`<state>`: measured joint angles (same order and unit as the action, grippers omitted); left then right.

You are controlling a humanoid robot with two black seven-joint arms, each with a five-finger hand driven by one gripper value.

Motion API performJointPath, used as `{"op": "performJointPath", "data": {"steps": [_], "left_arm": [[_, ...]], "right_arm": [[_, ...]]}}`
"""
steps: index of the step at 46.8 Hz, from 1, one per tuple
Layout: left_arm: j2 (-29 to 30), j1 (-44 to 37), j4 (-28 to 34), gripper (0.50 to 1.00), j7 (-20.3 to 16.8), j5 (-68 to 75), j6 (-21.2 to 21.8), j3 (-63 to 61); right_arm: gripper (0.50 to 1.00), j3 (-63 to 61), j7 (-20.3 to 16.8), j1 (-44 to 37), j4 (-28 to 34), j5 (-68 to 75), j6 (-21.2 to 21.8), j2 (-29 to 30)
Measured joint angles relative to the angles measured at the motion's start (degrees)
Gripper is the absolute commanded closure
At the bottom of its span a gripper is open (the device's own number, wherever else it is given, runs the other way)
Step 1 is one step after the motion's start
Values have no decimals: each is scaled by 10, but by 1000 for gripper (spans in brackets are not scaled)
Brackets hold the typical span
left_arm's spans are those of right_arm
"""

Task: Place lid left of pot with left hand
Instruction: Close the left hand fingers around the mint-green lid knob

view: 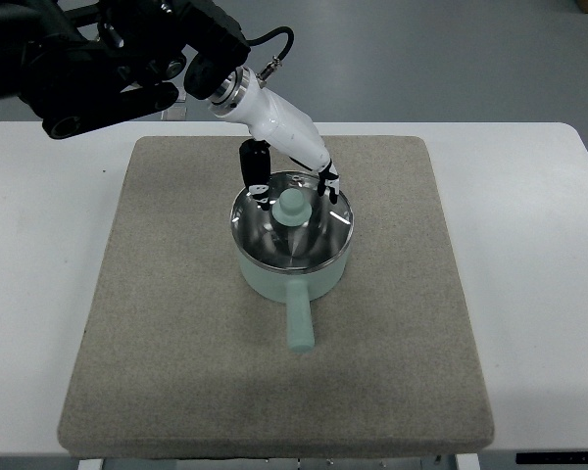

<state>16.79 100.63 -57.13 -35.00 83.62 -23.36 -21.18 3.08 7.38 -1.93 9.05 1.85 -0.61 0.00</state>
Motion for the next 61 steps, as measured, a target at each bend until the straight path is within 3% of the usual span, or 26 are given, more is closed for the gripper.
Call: {"op": "performJointPath", "data": {"steps": [18,23,25,31,49,57,61], "left_arm": [[-2,1,-3,617,0,-4,1,2],[-2,1,-2,643,0,-4,2,3],[-2,1,-2,692,0,-3,3,3],[-2,1,-2,748,0,-1,4,3],[-1,-7,-1,752,0,1,5,4],[-1,-10,-1,851,0,5,5,4],[-1,-10,-1,874,0,6,5,4]], "right_arm": [[576,0,0,0,0,0,0,0],[576,0,0,0,0,0,0,0],[576,0,0,0,0,0,0,0],[576,0,0,0,0,0,0,0],[576,0,0,0,0,0,0,0],[576,0,0,0,0,0,0,0],[576,0,0,0,0,0,0,0]]}}
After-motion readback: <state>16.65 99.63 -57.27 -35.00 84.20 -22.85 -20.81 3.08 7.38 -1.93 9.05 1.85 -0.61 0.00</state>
